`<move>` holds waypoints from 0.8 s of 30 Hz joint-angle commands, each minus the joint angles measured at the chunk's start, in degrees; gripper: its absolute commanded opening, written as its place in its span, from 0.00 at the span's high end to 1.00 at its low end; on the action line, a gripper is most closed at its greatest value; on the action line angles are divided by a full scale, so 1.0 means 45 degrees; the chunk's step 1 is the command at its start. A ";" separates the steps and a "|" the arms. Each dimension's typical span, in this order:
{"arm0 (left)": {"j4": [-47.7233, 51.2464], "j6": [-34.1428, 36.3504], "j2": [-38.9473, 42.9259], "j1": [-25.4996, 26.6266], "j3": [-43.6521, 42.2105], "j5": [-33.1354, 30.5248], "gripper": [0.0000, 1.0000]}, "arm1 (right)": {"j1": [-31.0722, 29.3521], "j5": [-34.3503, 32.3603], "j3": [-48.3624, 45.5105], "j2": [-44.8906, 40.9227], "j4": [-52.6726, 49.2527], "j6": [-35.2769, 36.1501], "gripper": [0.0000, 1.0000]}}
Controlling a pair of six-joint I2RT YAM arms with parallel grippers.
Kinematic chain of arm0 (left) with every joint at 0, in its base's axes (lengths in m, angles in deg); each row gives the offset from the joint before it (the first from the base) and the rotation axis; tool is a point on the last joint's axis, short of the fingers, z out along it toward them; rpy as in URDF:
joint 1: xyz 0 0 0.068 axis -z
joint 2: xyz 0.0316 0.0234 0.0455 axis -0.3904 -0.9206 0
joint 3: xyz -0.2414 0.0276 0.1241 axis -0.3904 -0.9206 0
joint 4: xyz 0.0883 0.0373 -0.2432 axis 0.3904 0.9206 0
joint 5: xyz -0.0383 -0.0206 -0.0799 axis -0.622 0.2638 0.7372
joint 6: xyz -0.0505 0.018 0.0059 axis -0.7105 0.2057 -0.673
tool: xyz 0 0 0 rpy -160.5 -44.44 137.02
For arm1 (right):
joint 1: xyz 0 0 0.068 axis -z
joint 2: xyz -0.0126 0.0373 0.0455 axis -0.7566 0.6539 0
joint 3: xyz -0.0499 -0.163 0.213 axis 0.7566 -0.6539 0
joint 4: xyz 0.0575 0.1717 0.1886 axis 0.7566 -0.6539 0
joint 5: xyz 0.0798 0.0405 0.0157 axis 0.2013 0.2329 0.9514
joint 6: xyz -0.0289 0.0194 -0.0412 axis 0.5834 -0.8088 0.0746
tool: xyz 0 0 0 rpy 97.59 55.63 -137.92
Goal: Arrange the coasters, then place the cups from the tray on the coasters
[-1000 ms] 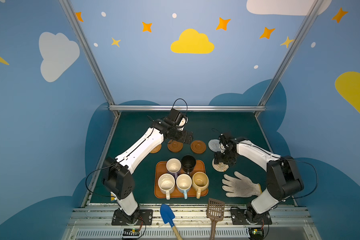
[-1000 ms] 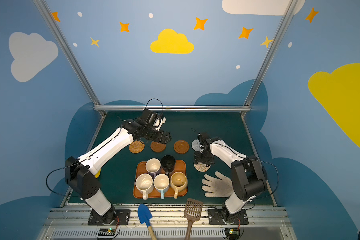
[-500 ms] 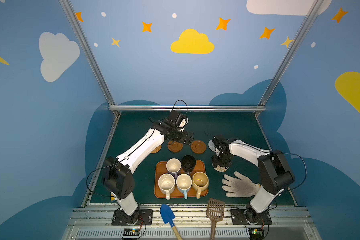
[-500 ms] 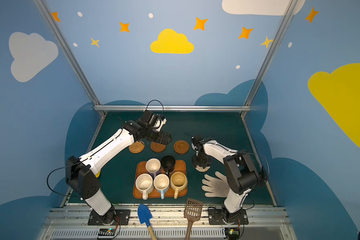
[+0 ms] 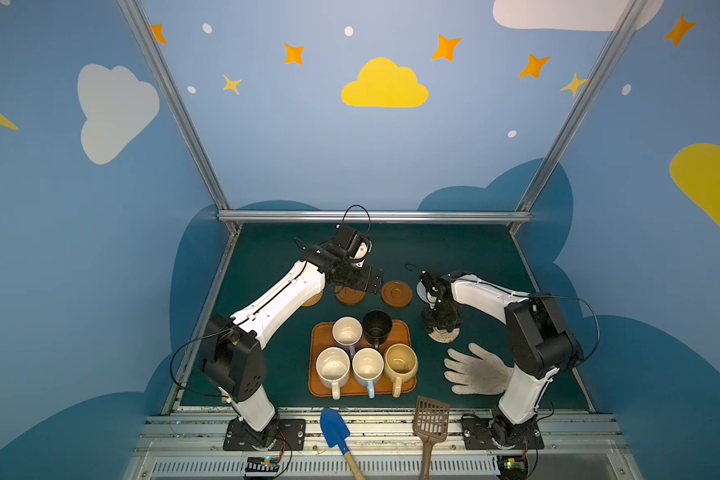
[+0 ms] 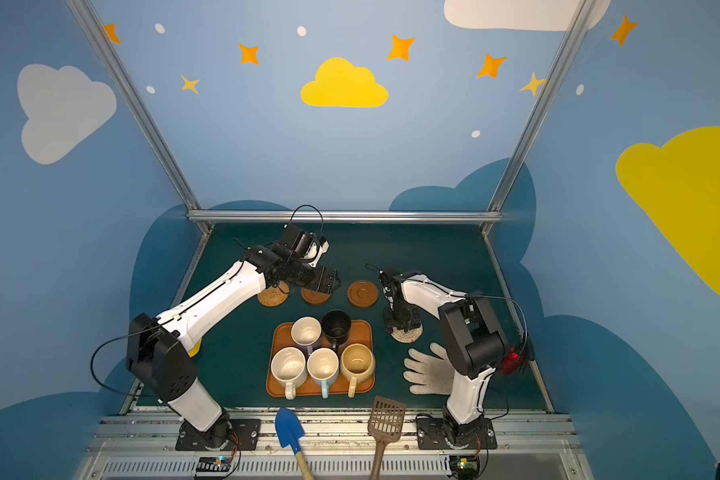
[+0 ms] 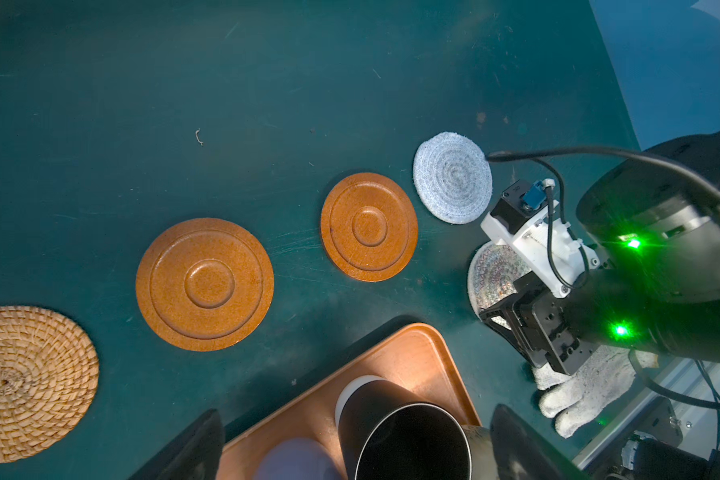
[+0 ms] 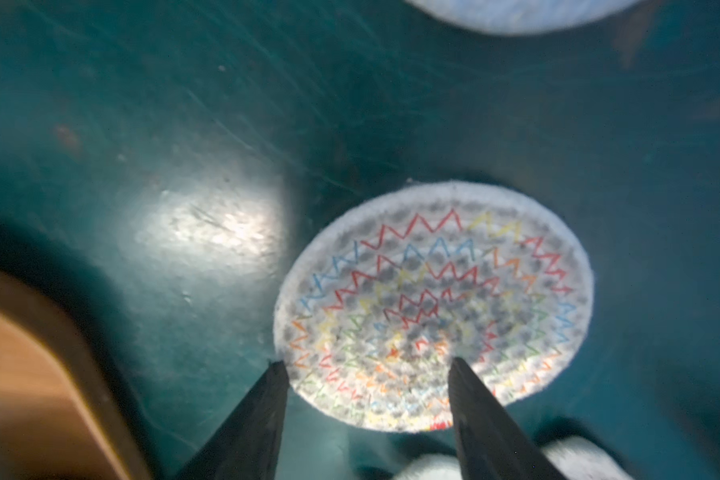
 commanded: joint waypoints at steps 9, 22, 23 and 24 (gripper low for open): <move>-0.0129 0.0058 0.0358 -0.0252 0.0110 0.0068 0.00 | 0.1580 -0.0653 0.0471 0.0392 -0.0393 0.0772 0.39; -0.0266 -0.0067 0.0664 -0.0484 -0.0201 0.0166 0.00 | 0.3189 -0.0746 0.2510 0.1954 -0.0274 0.1529 0.40; -0.0276 -0.0078 0.0694 -0.0497 -0.0246 0.0166 0.00 | 0.3230 -0.0701 0.2655 0.2031 -0.0232 0.1598 0.40; -0.0285 -0.0069 0.0718 -0.0505 -0.0271 0.0166 0.00 | 0.3273 -0.0664 0.2793 0.2062 -0.0140 0.1660 0.40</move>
